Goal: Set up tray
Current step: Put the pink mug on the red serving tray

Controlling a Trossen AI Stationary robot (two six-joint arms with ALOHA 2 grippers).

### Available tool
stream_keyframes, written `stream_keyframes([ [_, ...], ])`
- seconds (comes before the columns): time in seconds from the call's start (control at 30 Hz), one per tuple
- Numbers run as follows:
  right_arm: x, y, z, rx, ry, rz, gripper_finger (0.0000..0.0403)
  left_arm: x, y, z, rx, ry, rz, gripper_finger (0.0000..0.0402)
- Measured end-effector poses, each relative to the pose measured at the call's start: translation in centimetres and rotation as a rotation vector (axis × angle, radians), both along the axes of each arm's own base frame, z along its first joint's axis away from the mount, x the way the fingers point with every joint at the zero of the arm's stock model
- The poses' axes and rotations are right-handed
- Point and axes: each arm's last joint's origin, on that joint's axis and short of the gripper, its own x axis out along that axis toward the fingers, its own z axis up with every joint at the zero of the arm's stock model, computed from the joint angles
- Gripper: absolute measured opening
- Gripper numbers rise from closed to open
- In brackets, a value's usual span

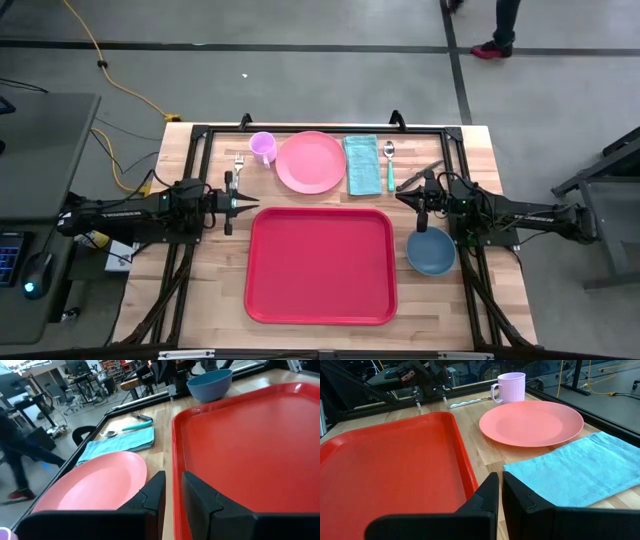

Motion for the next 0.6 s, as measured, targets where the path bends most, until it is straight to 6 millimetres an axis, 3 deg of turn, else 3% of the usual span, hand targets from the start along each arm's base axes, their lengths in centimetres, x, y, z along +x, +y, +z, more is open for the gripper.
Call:
stream_keyframes([
  [0.37, 0.03, -0.01, 0.12, 0.006, -0.014, -0.002, 0.0, 0.0, 0.0, 0.0, -0.108, -0.013, 0.019, 0.0095],
  [0.6, 0.1, -0.02, 0.45, 0.183, -0.093, -0.043, 0.0, 0.0, 0.04, 0.0, -0.105, -0.013, 0.032, 0.0095],
])
